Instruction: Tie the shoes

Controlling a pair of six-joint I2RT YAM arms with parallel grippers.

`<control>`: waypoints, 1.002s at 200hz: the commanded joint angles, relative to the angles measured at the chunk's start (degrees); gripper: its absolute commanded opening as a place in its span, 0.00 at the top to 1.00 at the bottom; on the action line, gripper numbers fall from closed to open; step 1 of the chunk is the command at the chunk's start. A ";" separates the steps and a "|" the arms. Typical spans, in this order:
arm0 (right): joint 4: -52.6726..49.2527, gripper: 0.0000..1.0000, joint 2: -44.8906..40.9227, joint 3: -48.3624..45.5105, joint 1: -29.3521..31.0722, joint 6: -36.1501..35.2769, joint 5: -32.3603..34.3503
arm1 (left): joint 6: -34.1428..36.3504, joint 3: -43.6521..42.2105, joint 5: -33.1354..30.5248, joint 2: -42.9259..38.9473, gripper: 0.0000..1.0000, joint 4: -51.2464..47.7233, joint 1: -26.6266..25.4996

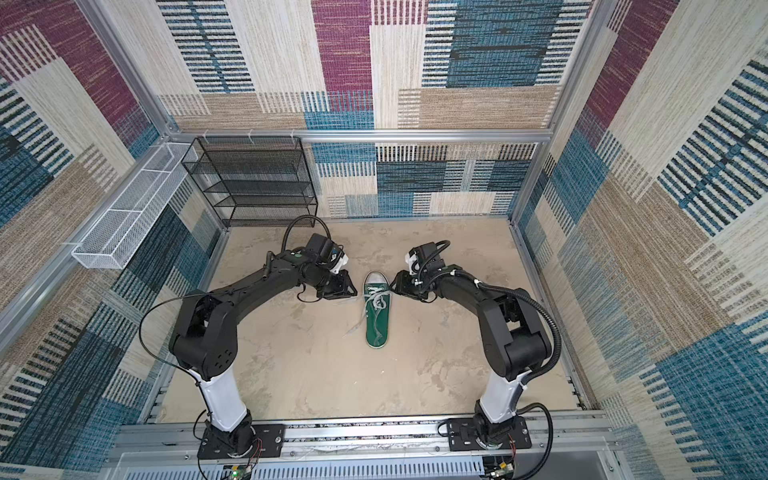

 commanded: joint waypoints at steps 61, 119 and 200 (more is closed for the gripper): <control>-0.16 0.48 -2.99 -0.30 -1.30 -0.77 0.56 | -1.37 4.69 0.26 6.11 0.69 -0.30 -0.19; -0.72 0.48 -3.76 -0.84 -1.58 -1.24 0.63 | -2.18 7.50 0.98 9.87 0.70 0.13 -0.44; -1.36 0.48 -4.97 -1.83 -2.17 -1.76 0.86 | -3.20 8.40 2.00 12.33 0.73 1.91 -1.33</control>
